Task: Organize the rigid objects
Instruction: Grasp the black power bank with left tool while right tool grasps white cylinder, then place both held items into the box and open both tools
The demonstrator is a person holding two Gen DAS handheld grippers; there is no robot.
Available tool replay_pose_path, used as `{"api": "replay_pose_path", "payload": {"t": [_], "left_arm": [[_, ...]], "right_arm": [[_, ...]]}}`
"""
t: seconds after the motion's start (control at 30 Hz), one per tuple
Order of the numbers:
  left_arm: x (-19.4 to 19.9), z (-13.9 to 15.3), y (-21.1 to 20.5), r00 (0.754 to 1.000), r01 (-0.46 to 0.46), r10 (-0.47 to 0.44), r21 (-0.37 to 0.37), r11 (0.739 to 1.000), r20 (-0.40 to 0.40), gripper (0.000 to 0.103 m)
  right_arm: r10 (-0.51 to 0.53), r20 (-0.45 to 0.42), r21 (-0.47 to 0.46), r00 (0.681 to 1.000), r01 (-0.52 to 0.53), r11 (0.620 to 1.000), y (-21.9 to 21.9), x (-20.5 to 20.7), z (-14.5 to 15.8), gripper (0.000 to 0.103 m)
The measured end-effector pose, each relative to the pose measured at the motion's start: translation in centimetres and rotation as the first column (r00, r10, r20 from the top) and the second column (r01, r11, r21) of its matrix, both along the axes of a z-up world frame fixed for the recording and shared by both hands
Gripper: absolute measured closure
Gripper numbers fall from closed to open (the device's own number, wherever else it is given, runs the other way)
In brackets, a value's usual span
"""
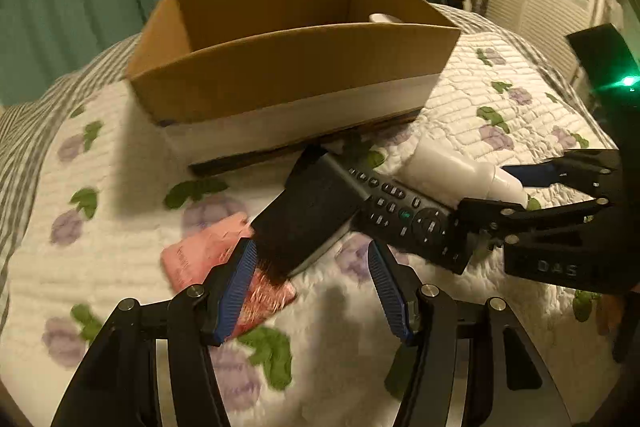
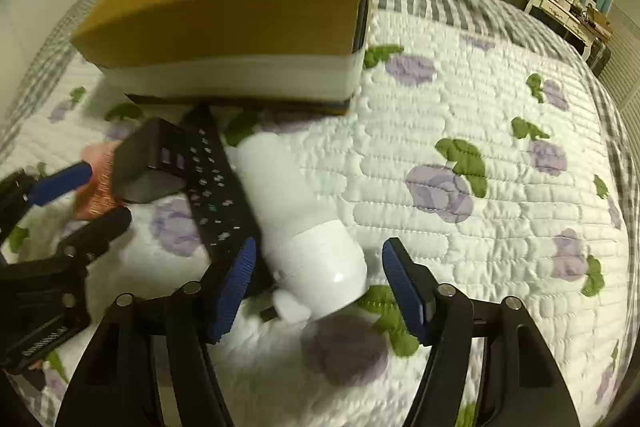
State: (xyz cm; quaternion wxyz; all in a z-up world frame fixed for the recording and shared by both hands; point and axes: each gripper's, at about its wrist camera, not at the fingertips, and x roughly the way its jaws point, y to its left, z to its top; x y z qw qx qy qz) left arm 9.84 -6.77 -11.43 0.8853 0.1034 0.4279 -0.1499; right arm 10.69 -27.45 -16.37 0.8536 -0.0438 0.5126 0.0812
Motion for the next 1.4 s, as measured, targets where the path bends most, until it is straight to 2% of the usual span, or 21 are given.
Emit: {"api": "replay_pose_path", "payload": {"t": [0.13, 0.2, 0.3, 0.4, 0.47, 0.7, 0.83, 0.97, 1.1, 1.27, 1.4], "left_arm": [[1.3, -0.4, -0.3, 1.0, 0.001, -0.002, 0.039, 0.999, 0.02, 0.041], [2.1, -0.3, -0.2, 0.999, 0.025, -0.026, 0.028, 0.999, 0.026, 0.039], [2.9, -0.6, -0.9, 0.996, 0.087, -0.088, 0.038, 0.995, 0.026, 0.039], [3.2, -1.4, -1.9, 0.987, 0.152, -0.157, 0.106, 0.983, 0.036, 0.039], [3.1, -1.5, -2.0, 0.982, 0.177, -0.183, 0.122, 0.977, 0.045, 0.04], [1.4, -0.2, -0.1, 0.982, 0.184, -0.187, 0.066, 0.981, 0.035, 0.052], [0.6, 1.4, 1.2, 0.99, 0.141, -0.141, 0.0, 0.99, 0.005, 0.059], [-0.5, 3.7, 2.3, 0.994, 0.109, -0.109, -0.043, 0.993, 0.004, 0.06], [-1.3, 6.9, 2.9, 0.995, 0.087, -0.082, -0.078, 0.993, 0.057, 0.061], [-1.6, 12.4, 3.4, 0.988, 0.069, -0.049, -0.14, 0.988, 0.143, 0.061], [-1.2, 17.0, 4.1, 0.979, 0.022, 0.02, -0.199, 0.98, 0.205, 0.061]], "right_arm": [[-0.017, 0.028, 0.014, 0.999, 0.017, 1.0, 0.2, 0.4, 0.5, 0.051], [-0.026, 0.042, 0.027, 0.999, 0.024, 0.999, 0.2, 0.5, 0.9, 0.051], [-0.029, 0.05, 0.031, 0.998, 0.028, 0.999, 0.4, 0.5, 1.3, 0.051], [-0.041, 0.055, 0.044, 0.998, 0.038, 0.998, 0.3, 0.6, 1.8, 0.051], [-0.054, 0.057, 0.057, 0.997, 0.051, 0.997, 0.5, 0.8, 2.0, 0.051], [-0.081, 0.073, 0.042, 0.994, 0.078, 0.996, 0.9, 0.4, 3.5, 0.051], [-0.086, 0.095, 0.024, 0.992, 0.084, 0.996, 1.8, -0.6, 5.6, 0.051], [-0.079, 0.14, 0.023, 0.987, 0.076, 0.997, 3.0, -2.1, 8.9, 0.051], [-0.08, 0.169, 0.029, 0.982, 0.076, 0.997, 3.8, -3.4, 12.3, 0.051], [-0.092, 0.226, 0.003, 0.97, 0.094, 0.996, 4.7, -4.3, 16.3, 0.051], [-0.117, 0.293, -0.021, 0.949, 0.129, 0.991, 5.2, -4.5, 19.8, 0.051]]}}
